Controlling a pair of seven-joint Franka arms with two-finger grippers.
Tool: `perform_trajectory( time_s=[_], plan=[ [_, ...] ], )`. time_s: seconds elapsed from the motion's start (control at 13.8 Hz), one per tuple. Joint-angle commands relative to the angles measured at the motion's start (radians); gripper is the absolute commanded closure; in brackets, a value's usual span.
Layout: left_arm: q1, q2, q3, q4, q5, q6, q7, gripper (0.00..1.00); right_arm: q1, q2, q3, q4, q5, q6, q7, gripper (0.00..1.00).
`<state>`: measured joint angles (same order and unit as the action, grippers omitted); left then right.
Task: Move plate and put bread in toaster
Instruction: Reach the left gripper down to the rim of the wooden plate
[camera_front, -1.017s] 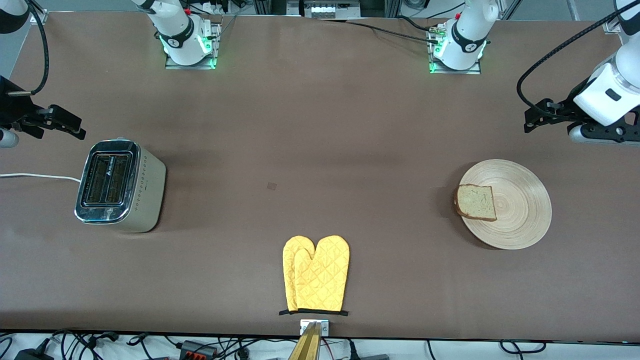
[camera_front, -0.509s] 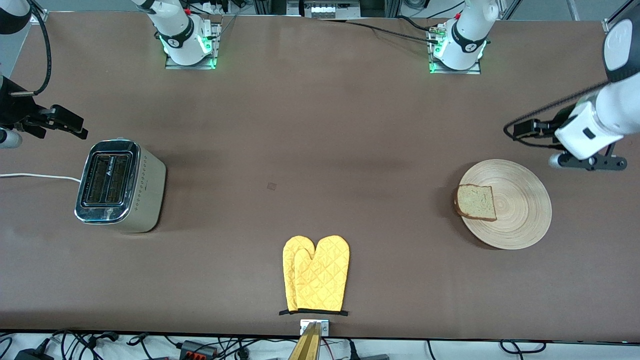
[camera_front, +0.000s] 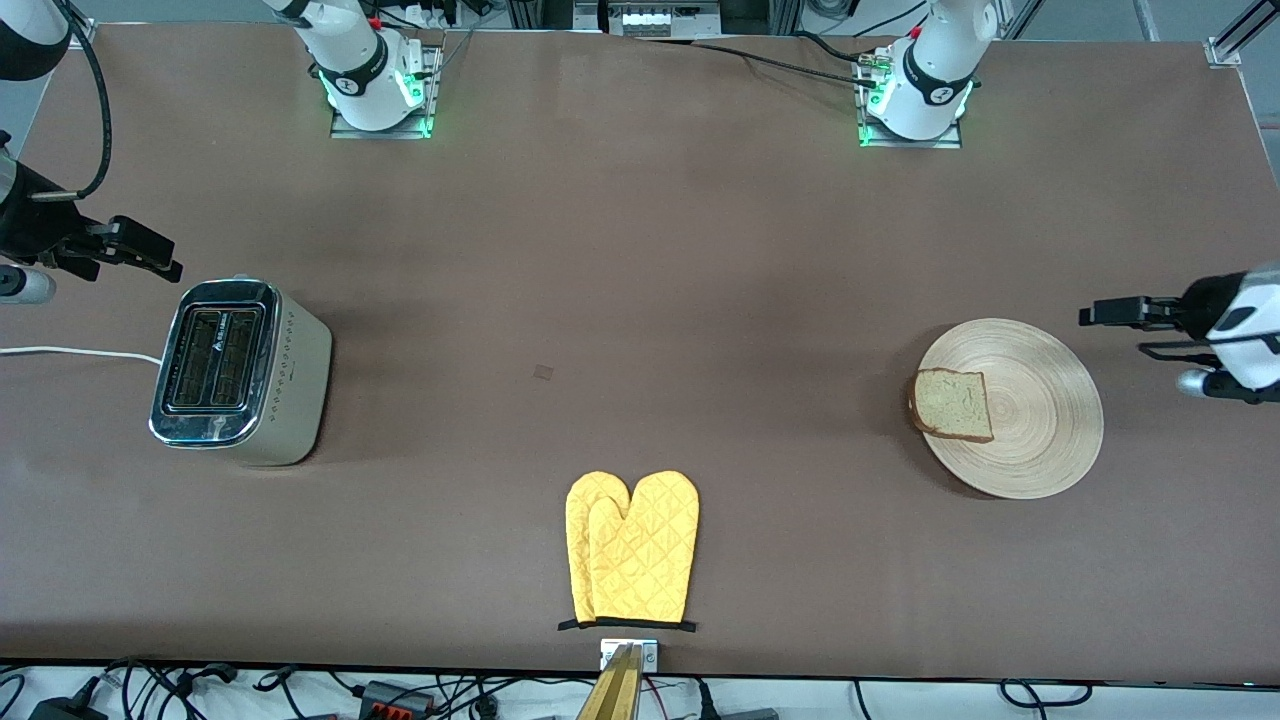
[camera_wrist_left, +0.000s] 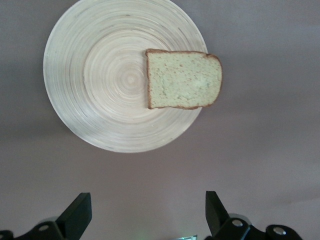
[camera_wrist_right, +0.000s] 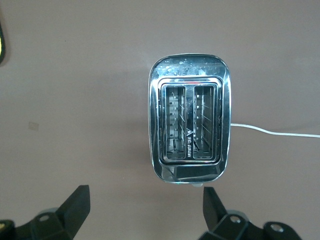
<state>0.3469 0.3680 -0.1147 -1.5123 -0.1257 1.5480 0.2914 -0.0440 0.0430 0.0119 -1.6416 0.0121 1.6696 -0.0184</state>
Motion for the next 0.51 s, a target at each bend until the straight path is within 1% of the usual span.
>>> perform_trajectory(
  time_s=[0.0,0.15,0.36,0.44],
  plan=[
    [0.079,0.093,-0.006,0.053,-0.044,0.047,0.135,0.0,0.01,-0.009,0.002,0.0,-0.014,-0.007,0.006,0.0],
    [0.145,0.153,-0.006,0.053,-0.095,0.095,0.208,0.0,0.012,-0.009,0.002,0.0,-0.014,-0.007,0.006,0.0],
    [0.231,0.262,-0.006,0.06,-0.163,0.203,0.415,0.0,0.01,-0.008,0.002,0.0,-0.014,-0.007,-0.002,0.0],
    [0.259,0.305,-0.006,0.075,-0.198,0.23,0.47,0.0,0.01,-0.008,0.002,0.0,-0.014,-0.007,-0.003,0.0]
  ],
)
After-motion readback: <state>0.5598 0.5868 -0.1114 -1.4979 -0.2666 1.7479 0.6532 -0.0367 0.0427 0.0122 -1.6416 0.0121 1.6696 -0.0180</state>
